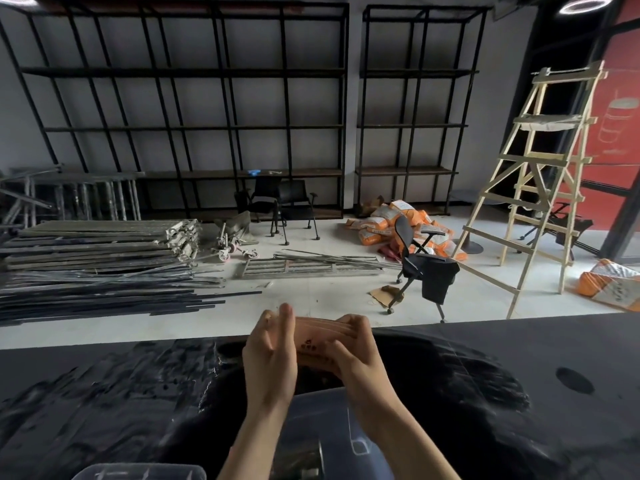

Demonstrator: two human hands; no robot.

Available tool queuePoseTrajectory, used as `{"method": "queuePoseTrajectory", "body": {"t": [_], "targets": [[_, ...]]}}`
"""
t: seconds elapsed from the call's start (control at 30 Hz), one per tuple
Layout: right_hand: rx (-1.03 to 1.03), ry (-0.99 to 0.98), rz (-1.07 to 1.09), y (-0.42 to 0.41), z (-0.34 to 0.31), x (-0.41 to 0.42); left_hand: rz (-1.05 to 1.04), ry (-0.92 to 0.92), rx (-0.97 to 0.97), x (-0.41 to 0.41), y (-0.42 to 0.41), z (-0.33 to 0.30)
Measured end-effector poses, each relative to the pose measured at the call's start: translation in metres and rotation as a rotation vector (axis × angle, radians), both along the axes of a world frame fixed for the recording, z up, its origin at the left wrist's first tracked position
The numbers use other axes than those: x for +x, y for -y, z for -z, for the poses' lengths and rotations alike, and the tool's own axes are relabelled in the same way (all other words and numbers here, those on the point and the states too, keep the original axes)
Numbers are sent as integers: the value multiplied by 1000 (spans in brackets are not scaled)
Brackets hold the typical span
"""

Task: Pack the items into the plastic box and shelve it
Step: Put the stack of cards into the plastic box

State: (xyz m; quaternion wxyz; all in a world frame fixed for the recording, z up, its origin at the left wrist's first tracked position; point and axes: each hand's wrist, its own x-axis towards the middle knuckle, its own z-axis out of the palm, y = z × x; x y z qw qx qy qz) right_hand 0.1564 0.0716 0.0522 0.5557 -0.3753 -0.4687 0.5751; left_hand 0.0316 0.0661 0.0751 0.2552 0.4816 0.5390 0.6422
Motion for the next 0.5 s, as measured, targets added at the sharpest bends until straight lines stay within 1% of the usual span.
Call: {"method": "queuePoseTrajectory", "body": {"t": [0.07, 0.1, 0.17, 0.23, 0.27, 0.33, 0.37, 0.4, 0.43, 0.5], "targets": [[-13, 18, -64, 2, 0, 3, -56, -120, -1, -9, -9, 3], [-8, 73, -103, 3, 1, 6, -68, -189, -1, -14, -14, 5], [49, 269, -116, 1, 2, 10, -72, -353, 10, -22, -21, 4], [126, 446, -73, -2, 0, 9, -115, -572, -2, -19, -24, -1], [151, 520, -64, -3, -1, 6, -141, -652, -18, -15, -24, -5], [162, 616, -64, -3, 1, 0, -169, -715, -32, -9, -26, -10], [145, 613, -63, -3, 4, -1, -166, -691, -27, -7, -27, -9], [102, 562, -57, -2, 6, 0, -155, -593, -27, -6, -26, -7], [41, 477, -34, -1, 9, 1, -138, -402, -41, -5, -25, -2], [-95, 305, -5, 3, 14, -2, -56, 63, -152, 3, -20, 11]]}}
